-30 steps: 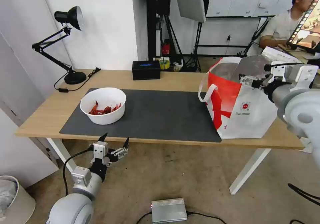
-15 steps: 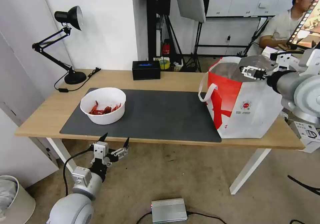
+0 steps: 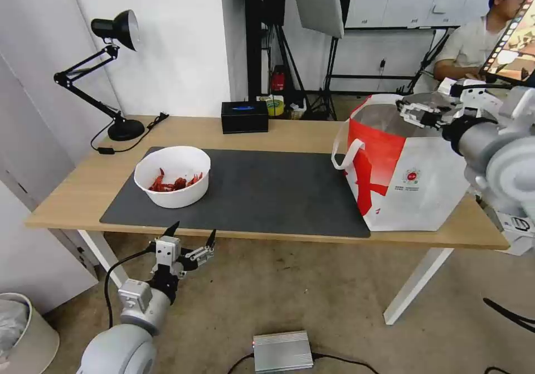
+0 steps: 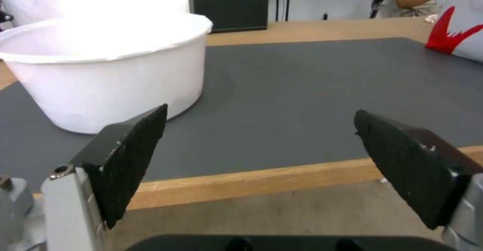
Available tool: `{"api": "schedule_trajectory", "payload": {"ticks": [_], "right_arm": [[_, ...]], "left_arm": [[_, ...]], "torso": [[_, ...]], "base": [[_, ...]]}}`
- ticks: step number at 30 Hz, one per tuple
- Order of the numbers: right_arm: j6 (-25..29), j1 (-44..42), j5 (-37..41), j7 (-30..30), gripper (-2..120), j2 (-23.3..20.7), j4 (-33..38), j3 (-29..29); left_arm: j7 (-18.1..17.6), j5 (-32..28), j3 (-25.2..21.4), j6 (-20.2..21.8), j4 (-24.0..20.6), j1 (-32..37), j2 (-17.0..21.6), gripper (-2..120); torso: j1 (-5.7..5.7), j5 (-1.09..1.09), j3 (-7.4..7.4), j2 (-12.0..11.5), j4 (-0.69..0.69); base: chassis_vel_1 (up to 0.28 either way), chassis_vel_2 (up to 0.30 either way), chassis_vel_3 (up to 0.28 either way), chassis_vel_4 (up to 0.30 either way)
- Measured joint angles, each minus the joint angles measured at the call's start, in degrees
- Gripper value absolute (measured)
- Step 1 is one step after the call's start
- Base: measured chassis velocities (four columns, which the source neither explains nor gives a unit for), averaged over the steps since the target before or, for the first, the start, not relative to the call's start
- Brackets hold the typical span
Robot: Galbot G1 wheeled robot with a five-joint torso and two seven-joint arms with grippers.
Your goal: Pick up the trash from the table and place it into the takeout bag.
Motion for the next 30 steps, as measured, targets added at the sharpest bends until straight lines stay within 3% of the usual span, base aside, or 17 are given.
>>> {"api": "schedule_trajectory", "payload": {"ticks": [1,4,12,21,30], "right_arm": [[0.00,0.00,0.00,0.00,100,0.00,0.00,0.00],[6.04,-5.40,-5.68,-8.12,100,0.15,1.73,2.64],[13.02,-14.01,-13.32,-15.53,100,1.75,4.70,4.99],[22.96,-24.00,-25.29,-17.25,100,5.28,4.92,3.52],[26.10,-35.61,-32.87,-15.32,100,9.11,6.14,2.18]], "left_arm": [[0.00,0.00,0.00,0.00,0.00,0.00,0.00,100],[0.00,-0.01,-0.15,-0.05,-0.23,0.01,-0.01,100],[0.00,0.26,-0.87,-1.36,-0.35,0.07,0.44,100],[0.01,-0.48,-2.14,-1.62,-0.60,0.29,1.87,100],[0.08,-0.87,-1.81,-1.73,0.20,-0.55,2.26,100]], "torso": [[0.00,0.00,0.00,0.00,0.00],[0.00,-0.01,0.00,0.00,0.01],[0.00,-0.01,0.00,0.00,0.02],[0.00,0.00,0.00,0.00,0.01],[0.00,-0.01,0.00,0.00,0.00]], "base": [[0.000,0.000,0.000,0.000],[0.000,0.000,0.000,0.000],[0.000,0.000,0.000,0.000],[0.000,0.000,0.000,0.000],[0.000,0.000,0.000,0.000]]}}
